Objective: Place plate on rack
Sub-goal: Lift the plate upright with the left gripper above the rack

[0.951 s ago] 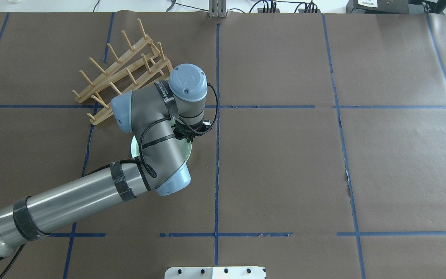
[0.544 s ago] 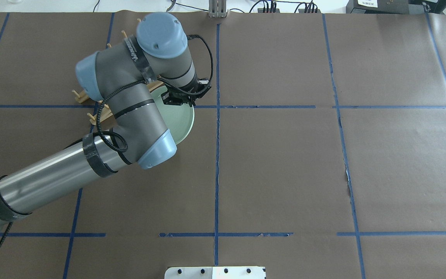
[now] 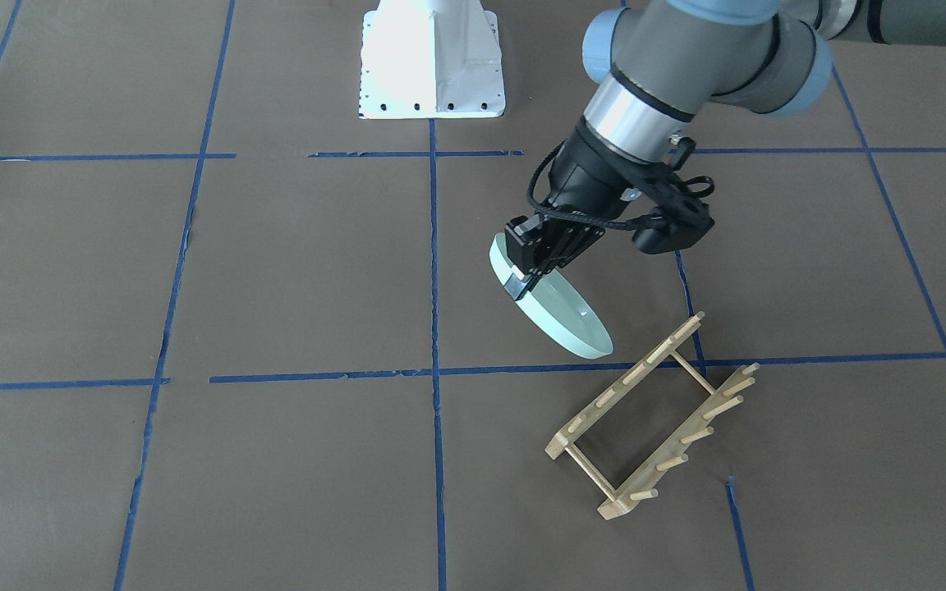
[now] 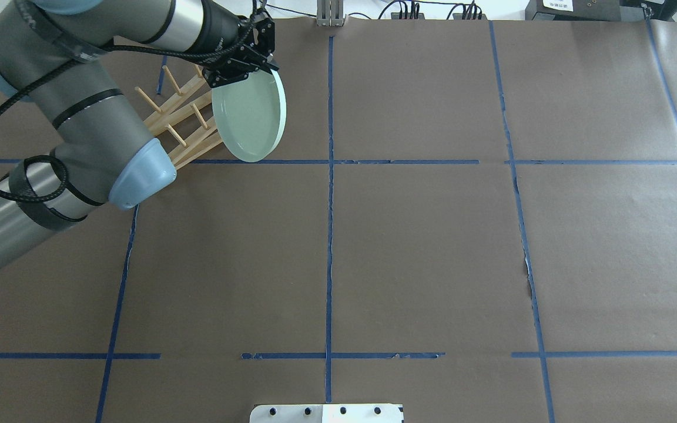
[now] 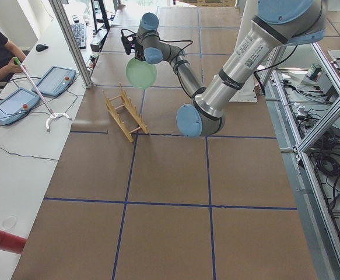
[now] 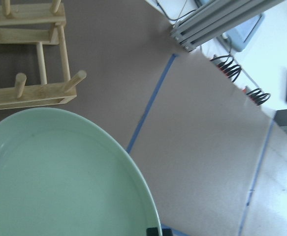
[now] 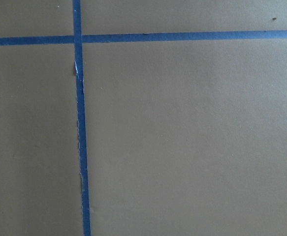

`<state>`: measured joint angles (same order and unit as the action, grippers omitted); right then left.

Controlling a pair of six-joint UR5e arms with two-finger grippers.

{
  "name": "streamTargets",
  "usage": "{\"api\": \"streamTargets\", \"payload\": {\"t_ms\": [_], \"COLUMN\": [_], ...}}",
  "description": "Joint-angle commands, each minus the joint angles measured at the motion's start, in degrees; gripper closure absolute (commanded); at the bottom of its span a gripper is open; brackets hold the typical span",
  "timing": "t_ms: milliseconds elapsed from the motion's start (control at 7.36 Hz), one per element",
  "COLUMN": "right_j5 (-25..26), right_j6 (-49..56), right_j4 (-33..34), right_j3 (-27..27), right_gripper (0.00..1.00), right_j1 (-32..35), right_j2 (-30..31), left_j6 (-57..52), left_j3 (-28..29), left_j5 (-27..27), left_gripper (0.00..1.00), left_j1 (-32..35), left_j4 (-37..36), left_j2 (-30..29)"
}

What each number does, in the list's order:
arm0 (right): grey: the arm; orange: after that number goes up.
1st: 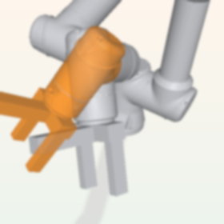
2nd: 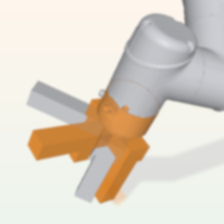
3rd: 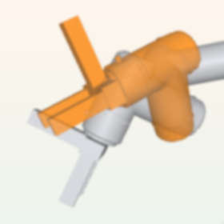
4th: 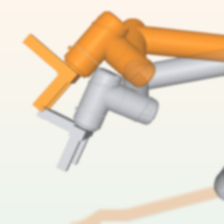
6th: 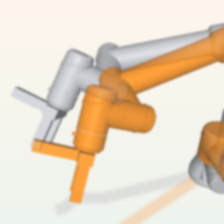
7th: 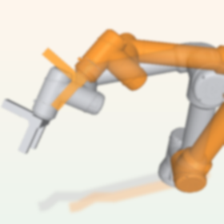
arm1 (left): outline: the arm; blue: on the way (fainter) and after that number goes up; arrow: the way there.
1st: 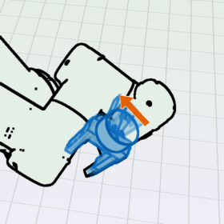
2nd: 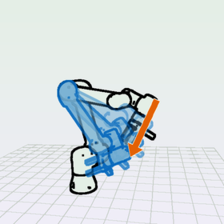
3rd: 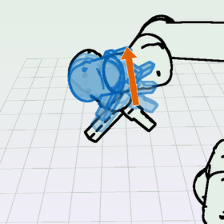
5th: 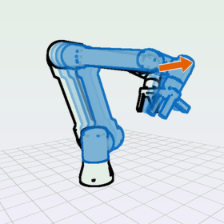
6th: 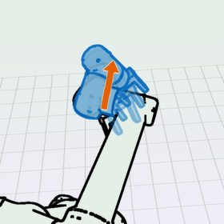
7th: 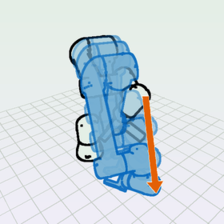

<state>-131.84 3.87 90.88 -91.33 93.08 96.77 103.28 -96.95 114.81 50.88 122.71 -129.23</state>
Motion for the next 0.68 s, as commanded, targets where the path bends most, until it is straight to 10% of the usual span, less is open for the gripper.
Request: {"api": "streamTargets", "payload": {"t_ms": [0, 544], "right_j5": [0.0, 0.0], "right_j6": [0.0, 0.0], "right_j4": [0.0, 0.0], "right_j3": [0.0, 0.0], "right_gripper": [0.00, 0.00], "right_j1": [0.0, 0.0], "right_j2": [0.0, 0.0], "left_j6": [5.0, 7.7], "left_j3": [2.7, 14.8], "left_j5": [-0.5, -7.4], "left_gripper": [1.00, 1.00], "left_j1": [5.4, 8.4], "left_j4": [23.4, 44.7], "left_j2": [5.6, 5.4]}}
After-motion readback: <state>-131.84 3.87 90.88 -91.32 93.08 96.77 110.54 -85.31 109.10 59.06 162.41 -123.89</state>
